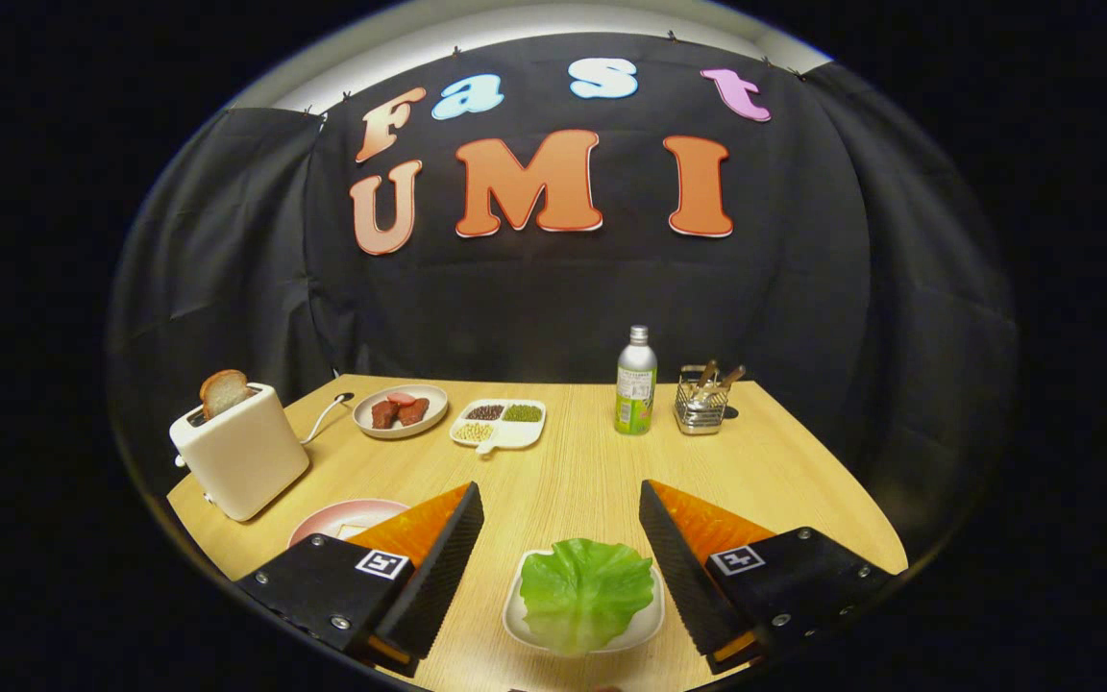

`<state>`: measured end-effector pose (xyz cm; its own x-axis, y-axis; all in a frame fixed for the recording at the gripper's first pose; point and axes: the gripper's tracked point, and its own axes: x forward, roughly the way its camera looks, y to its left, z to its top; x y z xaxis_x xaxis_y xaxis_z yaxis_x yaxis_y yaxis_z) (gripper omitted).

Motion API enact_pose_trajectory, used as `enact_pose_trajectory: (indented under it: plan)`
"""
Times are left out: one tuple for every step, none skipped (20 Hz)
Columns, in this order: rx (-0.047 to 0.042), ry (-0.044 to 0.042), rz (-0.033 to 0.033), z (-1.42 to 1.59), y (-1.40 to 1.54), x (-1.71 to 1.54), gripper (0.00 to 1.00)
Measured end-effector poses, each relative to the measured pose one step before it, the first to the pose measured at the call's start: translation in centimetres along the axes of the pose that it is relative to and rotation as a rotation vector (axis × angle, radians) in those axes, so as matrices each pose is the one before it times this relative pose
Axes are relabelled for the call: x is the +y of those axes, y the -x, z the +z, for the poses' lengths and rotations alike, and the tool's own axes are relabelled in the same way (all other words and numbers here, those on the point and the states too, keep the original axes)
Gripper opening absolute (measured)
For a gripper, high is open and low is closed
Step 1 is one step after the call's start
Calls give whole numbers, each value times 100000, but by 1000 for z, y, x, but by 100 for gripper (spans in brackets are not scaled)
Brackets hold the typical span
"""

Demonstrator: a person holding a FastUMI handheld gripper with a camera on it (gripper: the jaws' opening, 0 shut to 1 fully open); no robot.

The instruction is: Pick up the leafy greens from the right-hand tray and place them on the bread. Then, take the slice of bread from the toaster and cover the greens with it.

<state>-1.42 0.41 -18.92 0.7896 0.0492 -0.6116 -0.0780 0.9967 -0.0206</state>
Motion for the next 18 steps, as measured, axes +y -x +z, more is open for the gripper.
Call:
enact_pose_trajectory:
  plan:
    - [2183,-221,-10,-495,-204,-130,98]
    - [2292,141,-255,-608,-314,-76,98]
    - [2401,265,-469,-607,-300,-153,98]
    - [2119,367,-269,-589,-171,-156,98]
    - [2351,301,-80,-682,-258,-98,98]
    - [2760,27,105,-710,-322,-98,98]
    - [3038,-157,307,-691,-334,41,98]
    - [3025,-632,1105,-651,-283,124,98]
    - [3040,-1101,1894,-598,-348,354,98]
    - [3391,-1017,1828,-939,-57,219,98]
    - [1635,-1039,1345,-349,-245,320,98]
    - [1263,-365,-34,-212,-272,-39,98]
    - [1311,805,-805,-304,-196,-145,98]
    - [1070,1153,-1393,-315,-243,-234,97]
    - [1303,1029,-1116,-246,-235,-183,97]
    - [1754,623,-633,-425,-222,-7,97]
    - [1674,71,-424,-287,-234,-48,98]
    - [1680,92,-448,-461,-351,-15,98]
